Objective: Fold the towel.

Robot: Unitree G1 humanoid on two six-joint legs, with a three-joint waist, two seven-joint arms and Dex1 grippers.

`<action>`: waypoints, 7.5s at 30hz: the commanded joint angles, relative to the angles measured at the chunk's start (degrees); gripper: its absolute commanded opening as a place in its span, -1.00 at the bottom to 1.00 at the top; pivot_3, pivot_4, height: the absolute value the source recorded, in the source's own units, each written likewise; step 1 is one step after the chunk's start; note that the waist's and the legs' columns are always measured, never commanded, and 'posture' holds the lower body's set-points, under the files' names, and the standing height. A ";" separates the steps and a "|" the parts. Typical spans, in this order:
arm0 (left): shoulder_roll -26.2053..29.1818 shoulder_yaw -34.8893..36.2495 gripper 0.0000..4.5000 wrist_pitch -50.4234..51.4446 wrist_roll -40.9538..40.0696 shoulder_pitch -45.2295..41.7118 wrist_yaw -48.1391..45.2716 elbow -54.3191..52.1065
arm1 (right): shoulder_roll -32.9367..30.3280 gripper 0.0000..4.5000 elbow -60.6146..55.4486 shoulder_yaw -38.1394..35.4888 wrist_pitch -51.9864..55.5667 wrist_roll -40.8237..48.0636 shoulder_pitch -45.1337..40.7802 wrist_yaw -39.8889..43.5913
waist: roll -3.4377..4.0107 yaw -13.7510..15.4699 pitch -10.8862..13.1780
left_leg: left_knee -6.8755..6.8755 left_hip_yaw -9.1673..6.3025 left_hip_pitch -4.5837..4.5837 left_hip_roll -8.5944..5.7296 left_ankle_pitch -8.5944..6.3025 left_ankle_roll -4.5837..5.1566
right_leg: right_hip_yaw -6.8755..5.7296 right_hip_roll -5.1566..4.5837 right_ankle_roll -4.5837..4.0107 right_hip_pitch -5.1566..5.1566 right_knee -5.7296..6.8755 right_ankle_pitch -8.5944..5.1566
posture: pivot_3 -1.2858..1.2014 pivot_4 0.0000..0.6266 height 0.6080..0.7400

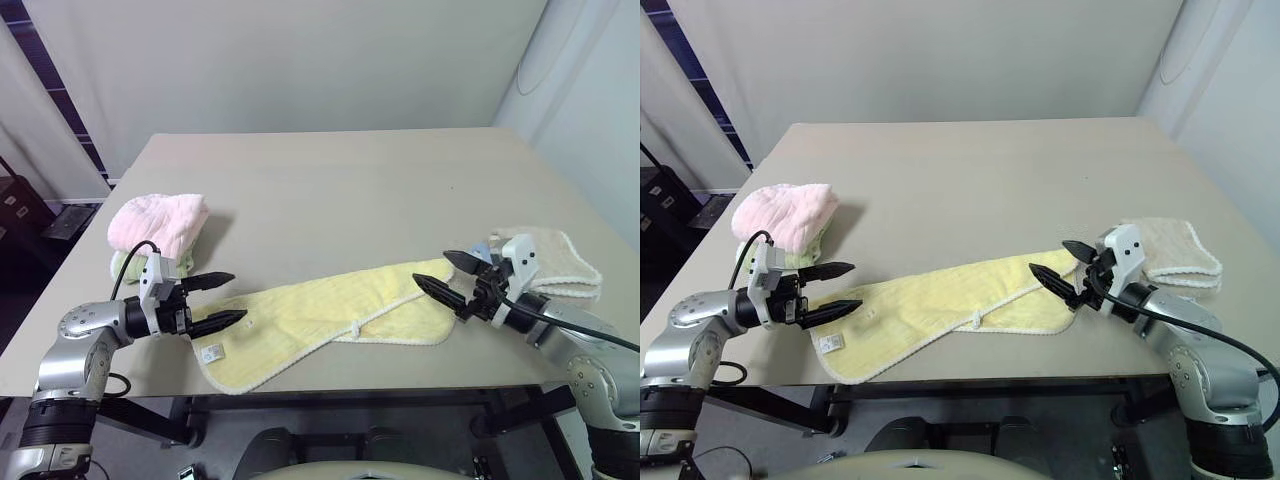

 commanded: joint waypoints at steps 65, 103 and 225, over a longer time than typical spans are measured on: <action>-2.33 -8.05 1.00 1.04 2.00 -2.40 1.59 -7.50 | -2.86 -0.92 38.99 14.80 -33.24 -34.22 -18.30 3.80 | -0.05 -0.15 0.03 | 0.84 0.10 0.05 0.15 0.01 0.01 | 0.00 0.00 0.00 0.01 0.93 0.01 | 0.03 -1.00 1.00; 2.54 -23.42 1.00 17.14 9.23 -11.22 5.63 -13.39 | 13.06 -0.99 43.85 9.86 -10.81 -33.96 -50.00 -23.28 | 0.16 -0.56 0.18 | 0.69 0.23 -0.18 0.16 0.01 0.00 | 0.00 -0.02 -0.02 -0.27 0.99 0.02 | 0.03 -1.00 1.00; -14.46 10.52 -0.99 -15.94 11.06 -70.52 50.67 69.14 | 2.27 -1.00 69.92 3.45 -22.98 -32.80 -63.49 -27.23 | -0.27 -1.86 2.19 | 1.69 -0.15 -0.12 1.92 -1.00 -1.70 | -3.66 -0.78 0.18 -1.28 0.91 1.08 | 0.03 -1.00 1.00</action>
